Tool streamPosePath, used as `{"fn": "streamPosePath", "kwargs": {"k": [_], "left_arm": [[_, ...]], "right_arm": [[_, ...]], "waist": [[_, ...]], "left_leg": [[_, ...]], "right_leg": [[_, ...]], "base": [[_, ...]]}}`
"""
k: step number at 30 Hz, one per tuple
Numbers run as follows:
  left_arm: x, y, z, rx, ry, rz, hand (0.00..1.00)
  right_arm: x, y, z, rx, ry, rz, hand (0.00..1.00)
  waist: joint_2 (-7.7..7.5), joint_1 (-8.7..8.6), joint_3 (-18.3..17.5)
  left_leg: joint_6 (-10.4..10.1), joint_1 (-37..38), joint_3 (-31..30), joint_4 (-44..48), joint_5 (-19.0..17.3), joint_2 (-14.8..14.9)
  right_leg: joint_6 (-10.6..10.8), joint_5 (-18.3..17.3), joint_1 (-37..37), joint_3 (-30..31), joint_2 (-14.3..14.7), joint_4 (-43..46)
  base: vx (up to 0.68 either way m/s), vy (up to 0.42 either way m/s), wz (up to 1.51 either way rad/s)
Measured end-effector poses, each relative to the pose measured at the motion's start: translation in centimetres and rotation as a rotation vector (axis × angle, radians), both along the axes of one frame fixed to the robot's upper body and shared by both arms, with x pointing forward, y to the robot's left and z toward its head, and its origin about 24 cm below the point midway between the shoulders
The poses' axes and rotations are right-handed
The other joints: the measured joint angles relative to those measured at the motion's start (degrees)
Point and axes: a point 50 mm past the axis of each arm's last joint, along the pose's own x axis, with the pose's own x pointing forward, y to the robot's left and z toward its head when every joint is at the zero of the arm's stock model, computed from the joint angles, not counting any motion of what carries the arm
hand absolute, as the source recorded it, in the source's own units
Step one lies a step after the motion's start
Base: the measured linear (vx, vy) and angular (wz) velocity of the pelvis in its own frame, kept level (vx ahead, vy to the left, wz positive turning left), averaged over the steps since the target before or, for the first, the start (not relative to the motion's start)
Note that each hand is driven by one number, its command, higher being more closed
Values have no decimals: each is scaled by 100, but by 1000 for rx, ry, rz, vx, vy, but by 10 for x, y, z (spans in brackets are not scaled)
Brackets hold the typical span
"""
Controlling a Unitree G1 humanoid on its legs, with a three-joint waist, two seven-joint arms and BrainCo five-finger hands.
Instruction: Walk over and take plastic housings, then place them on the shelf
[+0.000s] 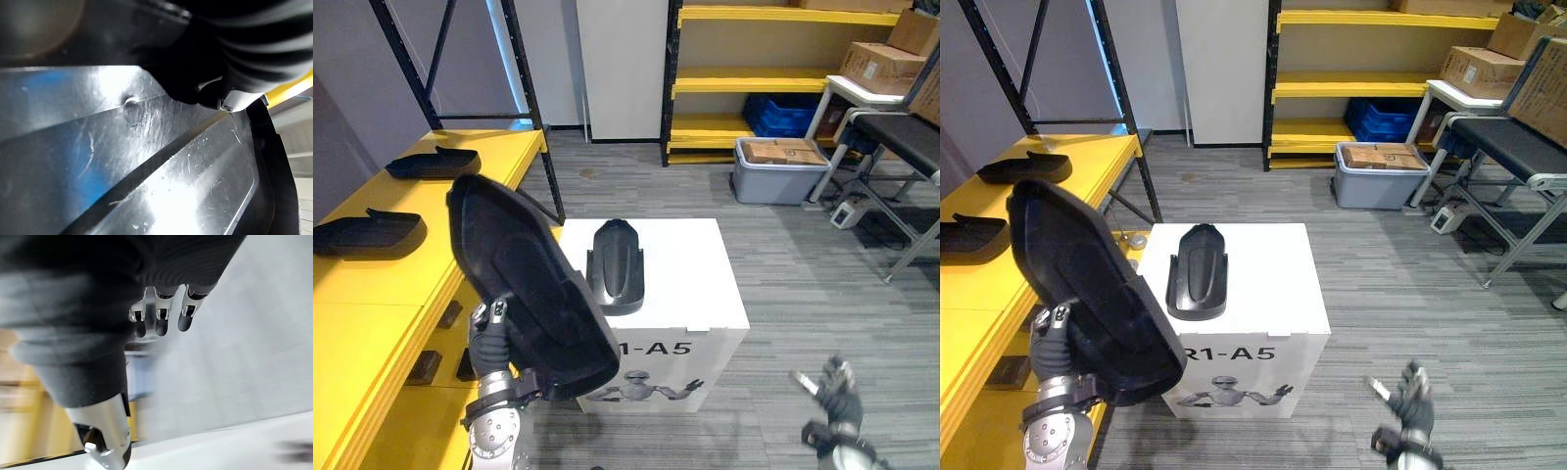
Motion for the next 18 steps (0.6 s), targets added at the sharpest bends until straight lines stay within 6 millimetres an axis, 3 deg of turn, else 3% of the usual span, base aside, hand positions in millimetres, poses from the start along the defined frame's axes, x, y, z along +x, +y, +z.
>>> {"fn": "streamPosePath", "kwargs": {"k": [2, 5, 8, 10, 11, 12, 13, 14, 15, 16, 18], "left_arm": [[-5, 0, -2, -6, 14, -1, 100], [-12, -2, -3, -12, 21, -3, 100], [-7, -7, 4, -16, -13, -27, 100], [-2, -13, 10, -22, -45, -49, 100], [2, -16, 12, -26, -60, -62, 100], [5, -17, 14, -27, -74, -64, 100], [7, -19, 16, -32, -85, -70, 100], [8, -20, 16, -34, -86, -76, 100], [9, -24, 16, -40, -91, -92, 100], [12, -27, 17, -42, -97, -108, 100], [14, -33, 18, -50, -106, -136, 100]], "right_arm": [[-22, 13, -23, 59, 145, 32, 0], [-32, 37, -40, 109, 266, 161, 0], [-20, 58, -47, 140, 292, 271, 0], [-12, 55, -45, 120, 284, 271, 0], [-7, 54, -45, 115, 276, 258, 0], [-6, 55, -46, 120, 277, 246, 0], [0, 51, -46, 109, 281, 240, 0], [1, 49, -45, 104, 280, 236, 0], [3, 46, -45, 97, 281, 232, 0], [6, 47, -45, 97, 276, 235, 0], [15, 49, -42, 96, 251, 241, 0]], "waist": [[4, 34, 39], [-11, 136, 121], [-17, 293, 307], [18, 385, 438], [-93, 424, 518], [-187, 423, 624], [-140, 503, 673], [-131, 499, 682], [-23, 495, 656], [-1, 460, 653], [5, 538, 649]], "left_leg": [[-5, 16, -103, -1, -4, -14], [-43, -43, -355, 1, -26, -49], [-28, -383, -1085, 67, 174, -173], [56, -702, -1429, 88, 143, -291], [590, -884, -1060, 118, -240, -366], [708, -988, -599, 278, -362, -369], [670, -1246, 445, 779, -483, -231], [695, -1299, 952, 1019, -559, -140], [739, -1240, 1768, 1230, -628, 16], [823, -1235, 1986, 1187, -465, -25], [870, -1169, 1733, 1007, -404, -313]], "right_leg": [[15, -11, 89, -98, -1, -25], [103, -93, 207, -348, 1, -23], [57, -237, 186, -1052, -26, 289], [57, -365, 157, -1764, -95, 481], [57, -340, 222, -2297, -223, 388], [61, -338, 232, -2522, -338, 368], [67, -343, 286, -2951, -452, 417], [75, -348, 319, -3166, -481, 454], [145, -394, 432, -3496, -506, 548], [206, -433, 589, -3836, -579, 622], [207, -435, 663, -3836, -736, 668]], "base": [[-20, -5, 22], [-33, -16, 37], [-28, -34, 116], [-32, -32, 195], [8, -14, 214], [70, 65, 206], [103, 88, 151], [194, 108, 168], [262, 55, 175], [319, 88, 171], [214, 92, 105]]}}
